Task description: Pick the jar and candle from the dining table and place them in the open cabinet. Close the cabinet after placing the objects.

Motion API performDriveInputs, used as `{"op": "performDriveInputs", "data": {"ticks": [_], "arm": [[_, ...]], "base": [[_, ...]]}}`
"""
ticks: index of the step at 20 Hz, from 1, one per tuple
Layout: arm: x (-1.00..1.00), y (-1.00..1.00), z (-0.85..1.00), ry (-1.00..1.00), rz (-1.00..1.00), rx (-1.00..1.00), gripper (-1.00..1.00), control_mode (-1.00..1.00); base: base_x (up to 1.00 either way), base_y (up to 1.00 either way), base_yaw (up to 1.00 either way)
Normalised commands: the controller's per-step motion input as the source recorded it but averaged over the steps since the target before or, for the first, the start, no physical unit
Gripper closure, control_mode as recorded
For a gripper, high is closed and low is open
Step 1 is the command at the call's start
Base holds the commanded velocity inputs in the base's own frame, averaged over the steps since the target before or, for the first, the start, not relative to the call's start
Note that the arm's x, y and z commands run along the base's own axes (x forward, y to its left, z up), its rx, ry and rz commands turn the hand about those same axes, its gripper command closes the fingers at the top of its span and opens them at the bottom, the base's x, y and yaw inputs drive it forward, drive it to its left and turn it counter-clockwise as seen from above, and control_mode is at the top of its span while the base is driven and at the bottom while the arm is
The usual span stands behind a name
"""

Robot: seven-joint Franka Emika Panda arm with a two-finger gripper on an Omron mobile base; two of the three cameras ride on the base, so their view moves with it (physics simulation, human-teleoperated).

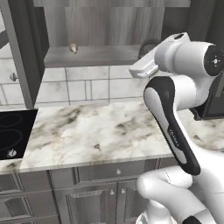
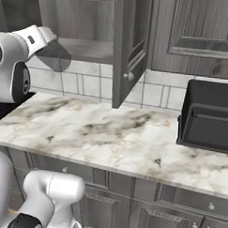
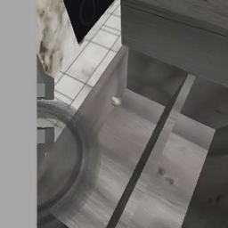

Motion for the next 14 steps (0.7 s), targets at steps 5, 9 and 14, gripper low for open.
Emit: {"op": "performDriveInputs", "data": {"ticks": [5,9,14], "arm": [[0.19,0.00,0.13,-0.11,0.11,0.00,1.00,-1.00],[0.08,0.01,0.16,-0.06,0.02,-0.01,1.00,-1.00],[0.11,0.01,0.09,0.00,0.00,0.00,1.00,-1.00]], "base": [[0.00,0.00,0.00],[0.00,0.00,0.00],[0.00,0.00,0.00]]}}
